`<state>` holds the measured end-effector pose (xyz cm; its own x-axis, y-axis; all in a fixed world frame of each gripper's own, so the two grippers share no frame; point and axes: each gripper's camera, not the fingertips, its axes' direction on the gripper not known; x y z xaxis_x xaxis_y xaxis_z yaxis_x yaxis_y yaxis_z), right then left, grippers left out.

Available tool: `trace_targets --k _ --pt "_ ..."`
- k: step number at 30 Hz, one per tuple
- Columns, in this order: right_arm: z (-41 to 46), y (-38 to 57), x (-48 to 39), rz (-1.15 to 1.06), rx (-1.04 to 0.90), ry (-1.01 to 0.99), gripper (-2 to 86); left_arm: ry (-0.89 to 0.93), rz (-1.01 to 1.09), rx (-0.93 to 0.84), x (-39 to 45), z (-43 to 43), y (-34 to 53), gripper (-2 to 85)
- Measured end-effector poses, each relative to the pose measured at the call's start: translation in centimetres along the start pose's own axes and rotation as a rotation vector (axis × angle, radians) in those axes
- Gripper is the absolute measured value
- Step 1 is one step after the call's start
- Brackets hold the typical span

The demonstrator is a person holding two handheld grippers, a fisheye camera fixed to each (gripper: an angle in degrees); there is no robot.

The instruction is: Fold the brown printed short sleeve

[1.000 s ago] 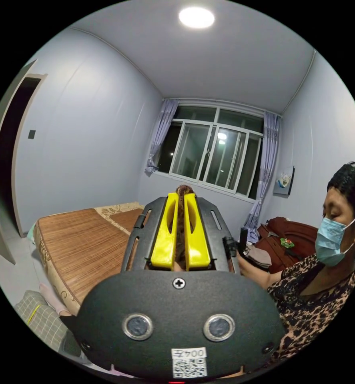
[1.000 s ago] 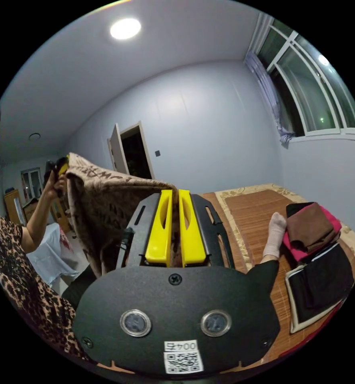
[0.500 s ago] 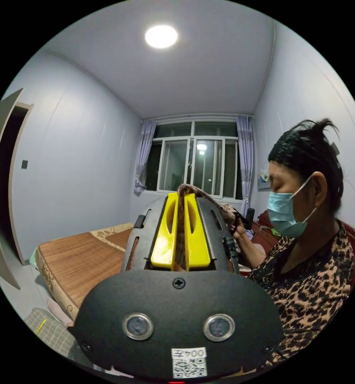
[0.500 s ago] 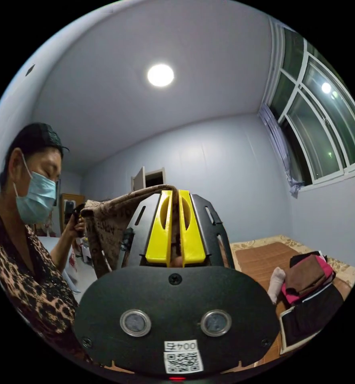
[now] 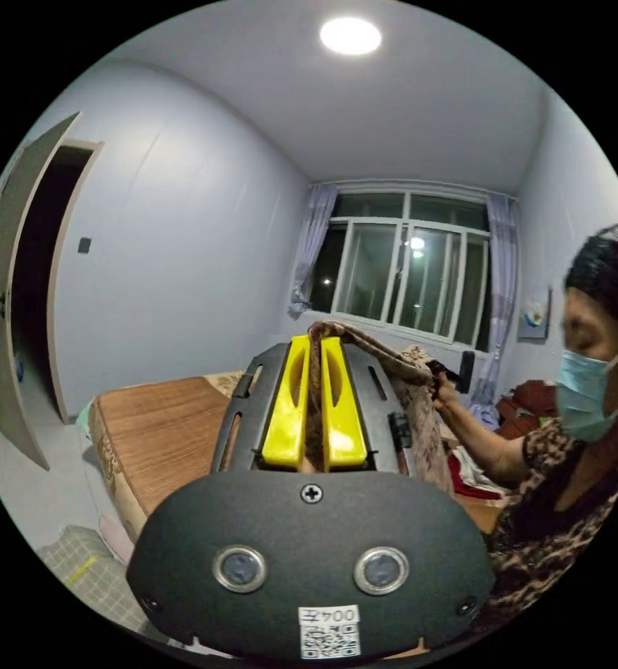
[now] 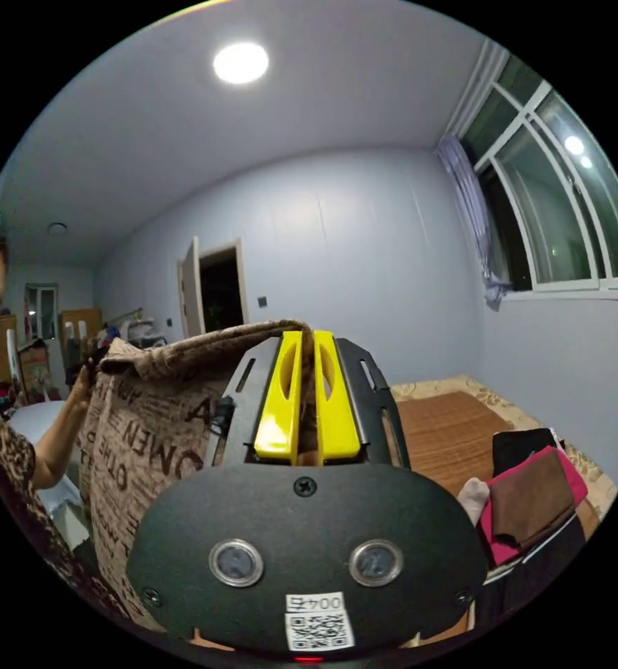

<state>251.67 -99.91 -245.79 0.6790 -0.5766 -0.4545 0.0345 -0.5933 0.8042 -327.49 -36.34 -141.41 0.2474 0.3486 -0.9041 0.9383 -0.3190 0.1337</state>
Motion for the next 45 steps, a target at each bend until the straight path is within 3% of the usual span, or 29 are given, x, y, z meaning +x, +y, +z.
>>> trace_targets --k 3,5,9,14,19,23,25,29,34,42,45 --pt "13.0 -1.2 5.7 0.065 -0.138 0.037 13.1 -0.181 -0.007 -0.111 -8.2 9.9 -0.4 12.6" --pt "19.8 -1.7 9.0 0.086 -0.207 0.149 20.3 -0.203 -0.17 -0.193 -15.4 15.0 0.9 17.4" --pt "24.4 0.4 10.0 0.041 -0.286 0.174 22.2 -0.256 -0.227 -0.157 -19.2 17.2 4.9 18.6" --pt "28.0 11.0 10.8 -0.034 -0.42 0.246 20.7 -0.25 -0.217 -0.374 -18.9 21.8 16.3 15.9" --pt "27.1 20.9 15.4 0.265 -0.504 0.194 16.6 -0.148 -0.242 -0.636 -15.1 26.7 28.9 14.3" --pt "23.7 28.7 14.0 0.417 -0.507 0.022 15.3 -0.159 -0.275 -0.885 -12.6 30.4 37.1 14.3" --pt "22.2 31.5 12.5 0.445 -0.509 -0.067 14.5 -0.178 -0.312 -0.921 -12.3 31.0 39.0 14.2" --pt "19.4 35.4 9.6 0.465 -0.51 -0.183 13.4 -0.203 -0.381 -0.964 -13.1 32.2 40.7 13.5" --pt "18.2 38.9 8.1 0.516 -0.54 -0.263 12.6 -0.147 -0.51 -0.891 -14.4 32.2 41.8 12.2" --pt "19.2 43.4 6.4 0.473 -0.555 -0.272 11.9 -0.134 -0.476 -0.848 -13.5 32.3 42.1 8.8" --pt "20.1 44.8 7.2 0.483 -0.542 -0.236 11.6 -0.001 -0.496 -0.895 -13.1 32.7 42.5 4.8"
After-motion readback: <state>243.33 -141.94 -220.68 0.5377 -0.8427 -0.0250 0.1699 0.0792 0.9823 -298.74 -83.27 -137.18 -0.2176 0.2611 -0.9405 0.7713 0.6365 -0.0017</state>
